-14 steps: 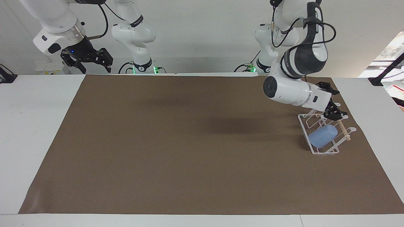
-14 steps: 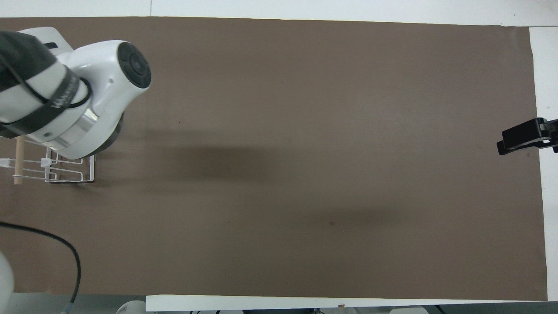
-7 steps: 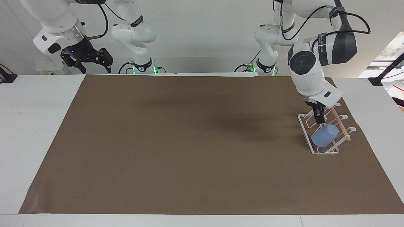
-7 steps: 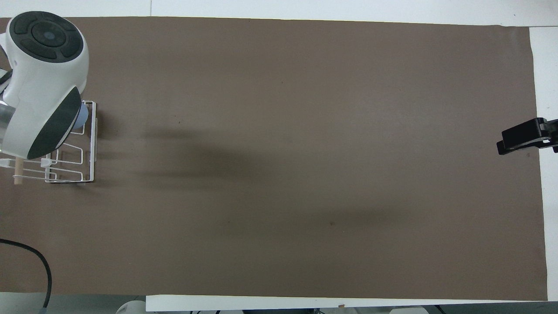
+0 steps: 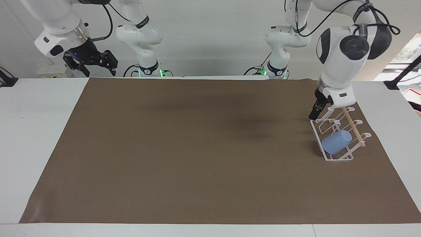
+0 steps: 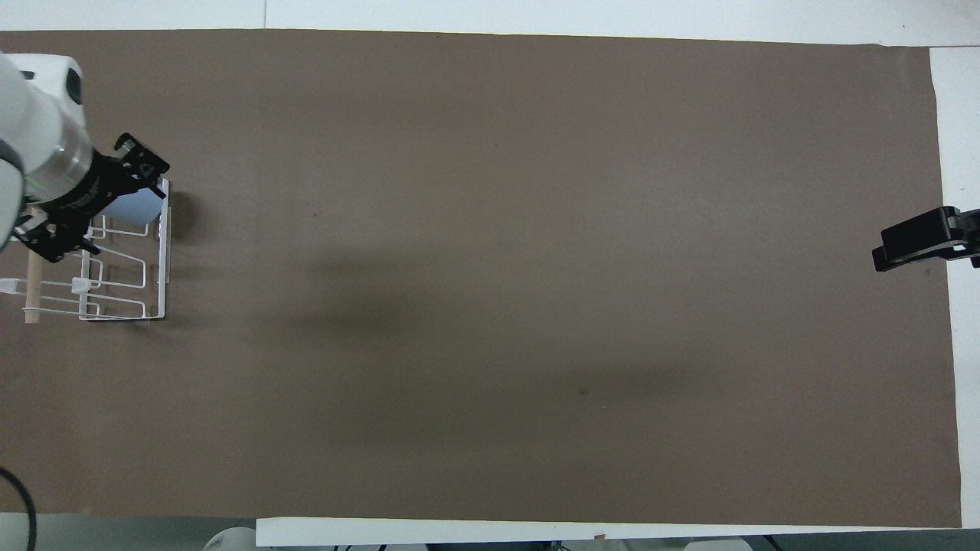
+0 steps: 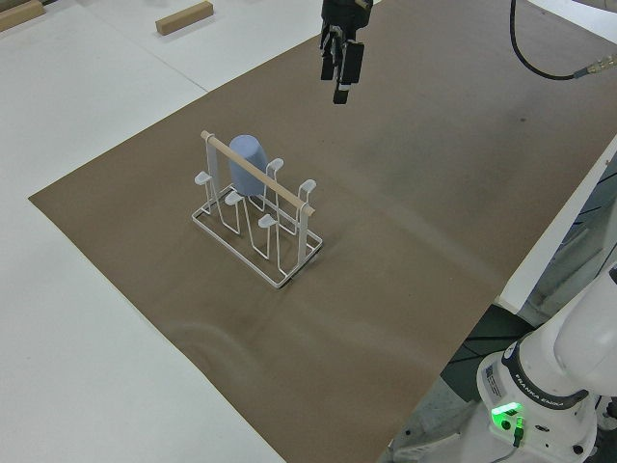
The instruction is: Hang cup on cup holder
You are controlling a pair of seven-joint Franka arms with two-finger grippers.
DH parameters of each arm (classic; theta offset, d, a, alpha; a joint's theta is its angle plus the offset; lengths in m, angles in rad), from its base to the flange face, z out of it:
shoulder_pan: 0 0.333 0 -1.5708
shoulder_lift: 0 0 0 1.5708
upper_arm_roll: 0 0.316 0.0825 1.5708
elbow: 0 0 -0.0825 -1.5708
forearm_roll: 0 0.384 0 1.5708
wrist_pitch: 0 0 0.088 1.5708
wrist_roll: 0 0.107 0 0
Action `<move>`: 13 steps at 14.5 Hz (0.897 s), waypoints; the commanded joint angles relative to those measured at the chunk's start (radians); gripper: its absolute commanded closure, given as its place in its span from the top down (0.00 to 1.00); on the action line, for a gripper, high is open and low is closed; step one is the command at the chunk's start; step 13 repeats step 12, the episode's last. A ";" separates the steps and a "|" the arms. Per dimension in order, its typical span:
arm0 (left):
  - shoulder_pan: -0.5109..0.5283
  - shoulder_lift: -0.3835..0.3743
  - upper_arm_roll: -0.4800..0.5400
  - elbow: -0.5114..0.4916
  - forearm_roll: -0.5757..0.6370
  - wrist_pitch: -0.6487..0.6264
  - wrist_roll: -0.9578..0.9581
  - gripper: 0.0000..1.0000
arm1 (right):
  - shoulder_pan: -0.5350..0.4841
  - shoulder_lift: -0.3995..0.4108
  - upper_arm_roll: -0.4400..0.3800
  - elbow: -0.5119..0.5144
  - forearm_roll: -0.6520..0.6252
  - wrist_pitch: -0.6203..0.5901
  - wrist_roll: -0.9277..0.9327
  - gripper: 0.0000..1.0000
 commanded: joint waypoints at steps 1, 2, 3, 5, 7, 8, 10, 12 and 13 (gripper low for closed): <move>0.045 -0.053 -0.002 0.005 -0.026 -0.050 0.320 1.00 | -0.012 -0.022 0.009 -0.029 0.016 0.019 0.012 1.00; 0.062 -0.053 -0.002 0.017 -0.028 -0.074 0.440 1.00 | -0.012 -0.022 0.009 -0.029 0.016 0.019 0.012 1.00; 0.065 -0.047 -0.002 0.039 -0.031 -0.108 0.561 1.00 | -0.012 -0.022 0.009 -0.029 0.016 0.019 0.012 1.00; 0.071 -0.039 0.000 0.080 -0.105 -0.153 0.794 1.00 | -0.012 -0.022 0.009 -0.029 0.016 0.019 0.012 1.00; 0.094 -0.043 0.006 0.086 -0.133 -0.177 0.890 1.00 | -0.012 -0.022 0.009 -0.029 0.016 0.017 0.011 1.00; 0.085 -0.043 0.005 0.089 -0.135 -0.173 0.889 1.00 | -0.012 -0.022 0.009 -0.029 0.016 0.019 0.011 1.00; 0.096 -0.031 0.006 0.128 -0.166 -0.167 0.892 1.00 | -0.012 -0.022 0.009 -0.029 0.016 0.017 0.012 1.00; 0.085 -0.011 0.005 0.155 -0.161 -0.177 0.892 1.00 | -0.012 -0.022 0.009 -0.029 0.016 0.017 0.012 1.00; 0.085 -0.011 0.005 0.155 -0.161 -0.177 0.892 1.00 | -0.012 -0.022 0.009 -0.029 0.016 0.017 0.012 1.00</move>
